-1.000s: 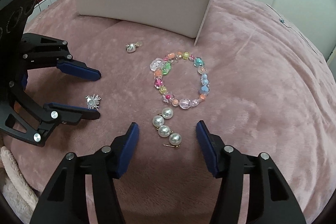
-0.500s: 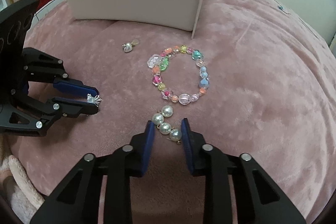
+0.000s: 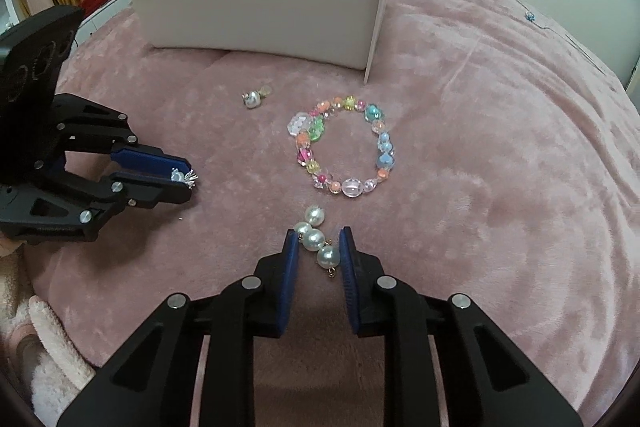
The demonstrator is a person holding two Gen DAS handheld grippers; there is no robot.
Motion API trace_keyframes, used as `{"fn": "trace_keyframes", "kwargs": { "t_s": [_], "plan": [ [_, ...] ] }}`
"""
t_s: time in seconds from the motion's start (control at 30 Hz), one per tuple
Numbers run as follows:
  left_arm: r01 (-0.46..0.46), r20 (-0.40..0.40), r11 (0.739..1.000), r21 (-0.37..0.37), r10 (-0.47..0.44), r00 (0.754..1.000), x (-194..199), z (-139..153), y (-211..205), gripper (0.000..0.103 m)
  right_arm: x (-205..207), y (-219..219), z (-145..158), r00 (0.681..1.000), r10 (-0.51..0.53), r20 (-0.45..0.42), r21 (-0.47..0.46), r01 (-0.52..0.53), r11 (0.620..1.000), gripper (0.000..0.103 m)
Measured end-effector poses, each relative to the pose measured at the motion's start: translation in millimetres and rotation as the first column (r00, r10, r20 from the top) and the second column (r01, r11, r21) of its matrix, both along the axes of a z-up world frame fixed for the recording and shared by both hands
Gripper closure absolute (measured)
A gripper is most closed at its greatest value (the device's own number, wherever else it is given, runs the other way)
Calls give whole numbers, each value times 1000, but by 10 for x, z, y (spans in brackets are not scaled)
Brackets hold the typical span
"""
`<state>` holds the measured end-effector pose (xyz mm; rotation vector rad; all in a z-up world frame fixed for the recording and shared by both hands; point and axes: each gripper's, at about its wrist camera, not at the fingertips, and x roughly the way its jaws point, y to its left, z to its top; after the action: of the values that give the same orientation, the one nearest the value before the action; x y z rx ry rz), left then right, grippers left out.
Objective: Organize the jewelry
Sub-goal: 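Grasp the silver starburst charm with the left gripper while the right grasps the pearl earring, then carry the starburst charm and pearl earring in both grippers over the white box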
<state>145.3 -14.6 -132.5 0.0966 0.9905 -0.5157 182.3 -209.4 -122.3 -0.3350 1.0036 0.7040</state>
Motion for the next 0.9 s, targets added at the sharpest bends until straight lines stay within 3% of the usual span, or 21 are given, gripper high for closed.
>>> {"fn": "trace_keyframes", "kwargs": {
  "t_s": [0.43, 0.9],
  "plan": [
    [-59, 52, 998, -29, 61, 997, 40, 286, 232, 80, -95, -9, 503, 996, 8, 93, 25, -11, 1000, 81],
    [-138, 151, 990, -7, 138, 979, 79, 940, 687, 80, 62, 331, 1192, 970, 47, 238, 74, -66, 995, 81]
  ]
}}
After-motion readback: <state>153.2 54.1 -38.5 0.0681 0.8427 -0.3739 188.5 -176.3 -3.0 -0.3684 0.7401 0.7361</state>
